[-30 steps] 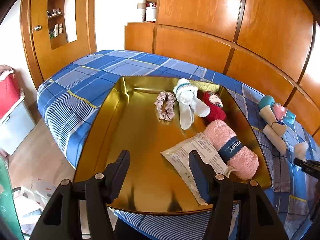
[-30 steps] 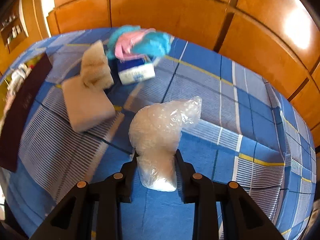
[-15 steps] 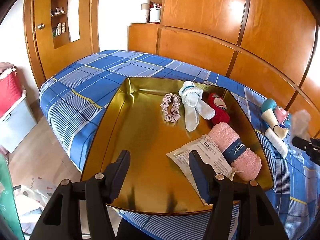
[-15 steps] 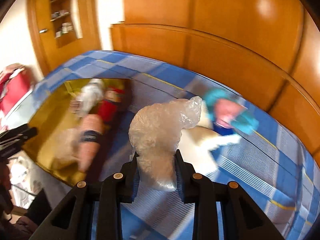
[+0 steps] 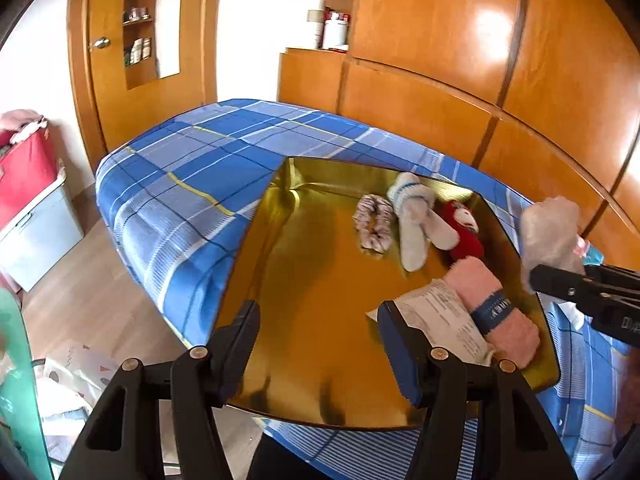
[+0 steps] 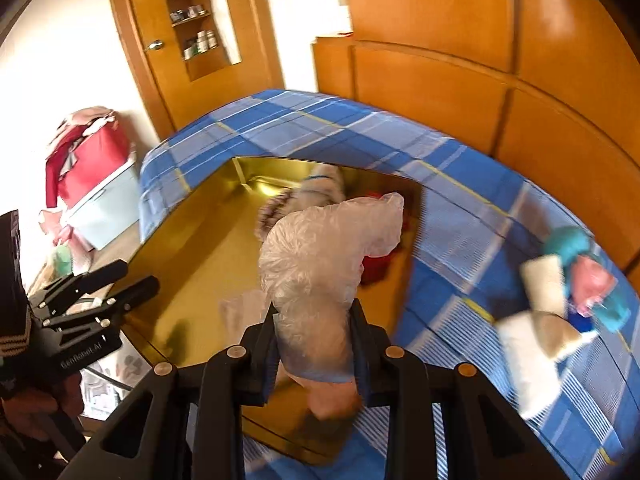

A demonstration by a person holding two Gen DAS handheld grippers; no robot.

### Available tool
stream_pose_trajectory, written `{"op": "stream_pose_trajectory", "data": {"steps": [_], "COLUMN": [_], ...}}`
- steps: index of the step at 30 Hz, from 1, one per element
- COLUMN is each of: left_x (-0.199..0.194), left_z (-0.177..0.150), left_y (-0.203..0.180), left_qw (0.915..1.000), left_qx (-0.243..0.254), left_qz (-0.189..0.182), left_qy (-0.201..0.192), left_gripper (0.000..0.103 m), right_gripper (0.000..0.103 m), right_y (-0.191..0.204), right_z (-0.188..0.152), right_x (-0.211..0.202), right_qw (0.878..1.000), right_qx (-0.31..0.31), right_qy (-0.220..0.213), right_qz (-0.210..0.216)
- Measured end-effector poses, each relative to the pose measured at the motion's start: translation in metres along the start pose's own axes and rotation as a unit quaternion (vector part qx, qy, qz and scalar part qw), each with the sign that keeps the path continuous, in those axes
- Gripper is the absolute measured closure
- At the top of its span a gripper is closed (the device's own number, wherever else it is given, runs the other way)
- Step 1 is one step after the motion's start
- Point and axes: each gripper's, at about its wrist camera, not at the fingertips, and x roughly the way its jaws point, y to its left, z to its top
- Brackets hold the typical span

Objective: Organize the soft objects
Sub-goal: 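Lower the plastic bag into the tray and open the right tool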

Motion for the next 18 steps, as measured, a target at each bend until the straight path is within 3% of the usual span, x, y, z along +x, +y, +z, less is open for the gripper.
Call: {"op": "stream_pose_trajectory", "data": {"steps": [7, 13, 18], "left_x": [0.001, 0.004, 0.006], "left_z": [0.001, -0.004, -0.004], "left_y": [0.019, 0.023, 0.023], "left_qw": [0.9996, 0.9994, 0.9995], "left_qx": [-0.024, -0.028, -0.026], "left_qz": [0.016, 0.017, 0.015], "left_qy": [0.002, 0.01, 0.014], "left_gripper": [0.041, 0.041, 0.041], "right_gripper": [0.073, 0.071, 0.057], "right_y": [0.032, 0.033, 0.024], "right_z": [0.028, 0.032, 0.031], "right_x": [0.055, 0.116, 0.109], "right_qw": [0.998, 0.995, 0.995], "right_qx": [-0.003, 0.011, 0.029], "right_qy": [0.036, 0.1, 0.089], "right_qz": [0.045, 0.016, 0.03]}}
